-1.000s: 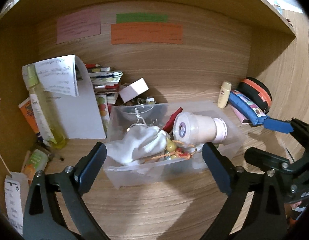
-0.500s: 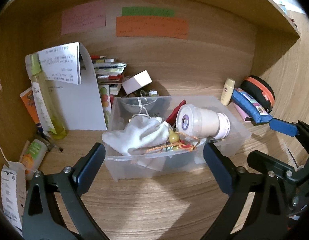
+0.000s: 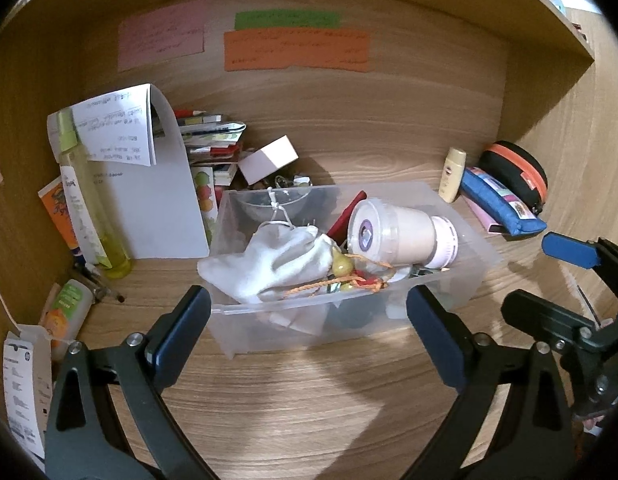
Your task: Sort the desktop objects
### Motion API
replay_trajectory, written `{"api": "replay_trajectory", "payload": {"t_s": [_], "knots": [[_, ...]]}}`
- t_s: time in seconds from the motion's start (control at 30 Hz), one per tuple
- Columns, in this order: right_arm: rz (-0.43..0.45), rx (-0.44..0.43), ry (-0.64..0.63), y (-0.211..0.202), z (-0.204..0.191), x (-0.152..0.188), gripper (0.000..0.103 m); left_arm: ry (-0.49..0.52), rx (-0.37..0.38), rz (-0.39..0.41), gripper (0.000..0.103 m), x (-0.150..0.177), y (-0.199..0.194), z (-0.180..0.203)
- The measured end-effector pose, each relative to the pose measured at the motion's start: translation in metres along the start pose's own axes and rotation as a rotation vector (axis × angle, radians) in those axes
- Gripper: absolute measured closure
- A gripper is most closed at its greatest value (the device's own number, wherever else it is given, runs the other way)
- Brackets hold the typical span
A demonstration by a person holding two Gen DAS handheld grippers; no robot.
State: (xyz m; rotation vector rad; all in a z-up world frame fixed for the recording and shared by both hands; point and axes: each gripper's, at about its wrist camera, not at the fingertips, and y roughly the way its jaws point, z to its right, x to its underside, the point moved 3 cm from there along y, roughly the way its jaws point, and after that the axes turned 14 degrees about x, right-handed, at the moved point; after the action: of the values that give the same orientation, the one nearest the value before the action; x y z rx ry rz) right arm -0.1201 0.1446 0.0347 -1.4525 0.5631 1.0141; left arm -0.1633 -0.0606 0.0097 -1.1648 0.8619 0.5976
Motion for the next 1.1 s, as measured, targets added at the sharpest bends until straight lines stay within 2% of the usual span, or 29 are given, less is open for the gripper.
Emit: {"api": "replay_trajectory", "payload": {"t_s": [0.87,1.1], "knots": [[-0.007,-0.016,-0.020,0.0038,-0.0073,-0.0018,0.002,-0.012,0.058,-0.029,0.003,0.0005,0.0047,0.0029],[-0.005,-0.026,-0.009,0.0049,-0.0069,-0.0040,0.002,0.000,0.069,-0.015,0.003,-0.0017,0.0022,0.0035]]}}
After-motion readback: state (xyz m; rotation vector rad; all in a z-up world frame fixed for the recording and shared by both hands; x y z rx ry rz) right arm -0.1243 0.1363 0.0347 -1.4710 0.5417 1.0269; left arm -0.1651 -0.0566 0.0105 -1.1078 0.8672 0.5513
